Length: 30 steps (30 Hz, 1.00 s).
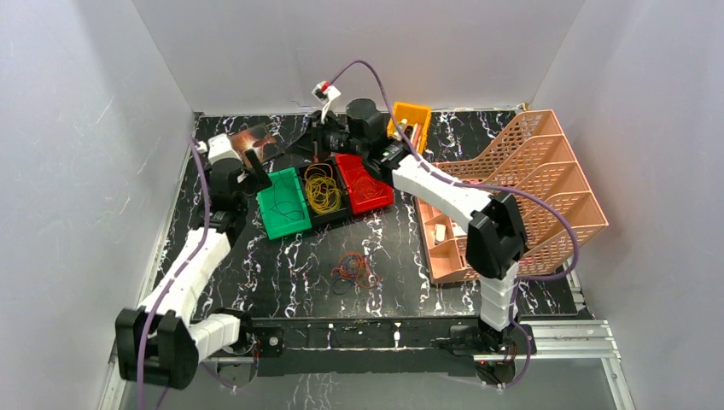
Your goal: Untangle the cables
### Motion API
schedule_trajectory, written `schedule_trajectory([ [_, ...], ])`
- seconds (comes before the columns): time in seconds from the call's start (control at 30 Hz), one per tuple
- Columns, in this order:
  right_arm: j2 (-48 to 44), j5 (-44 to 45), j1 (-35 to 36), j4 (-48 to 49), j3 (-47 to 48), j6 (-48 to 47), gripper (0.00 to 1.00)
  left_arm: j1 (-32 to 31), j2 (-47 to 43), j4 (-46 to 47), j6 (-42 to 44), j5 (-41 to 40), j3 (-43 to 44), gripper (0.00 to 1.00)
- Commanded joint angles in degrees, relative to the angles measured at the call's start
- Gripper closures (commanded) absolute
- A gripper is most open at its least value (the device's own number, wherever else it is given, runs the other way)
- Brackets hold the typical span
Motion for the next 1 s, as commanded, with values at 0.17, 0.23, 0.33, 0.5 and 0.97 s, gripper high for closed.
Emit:
schedule_trajectory([
  [0.17,9.14,-0.71,2.13,0.13,12.67,1.99,1.00,0.73,-14.82,-16.69,-2.69,-9.89,-2.79,0.03],
  [0.23,11.34,-0.67,2.21,0.20,13.53,2.74,1.00,0.74,-16.36,-19.74,-3.14,-11.53,-2.56,0.02],
  [0.33,13.64,-0.64,2.26,0.48,13.65,3.67,1.00,0.78,-17.99,-23.62,-3.21,-12.33,-1.70,0.02],
  [0.5,15.37,2.63,2.30,1.11,10.86,3.82,1.00,0.74,-19.83,-24.91,-1.07,-10.07,-1.80,0.02],
  [0.97,19.12,13.94,2.44,-5.12,11.16,-1.86,1.00,0.73,-14.12,-27.60,-5.79,-10.99,-0.61,0.02],
])
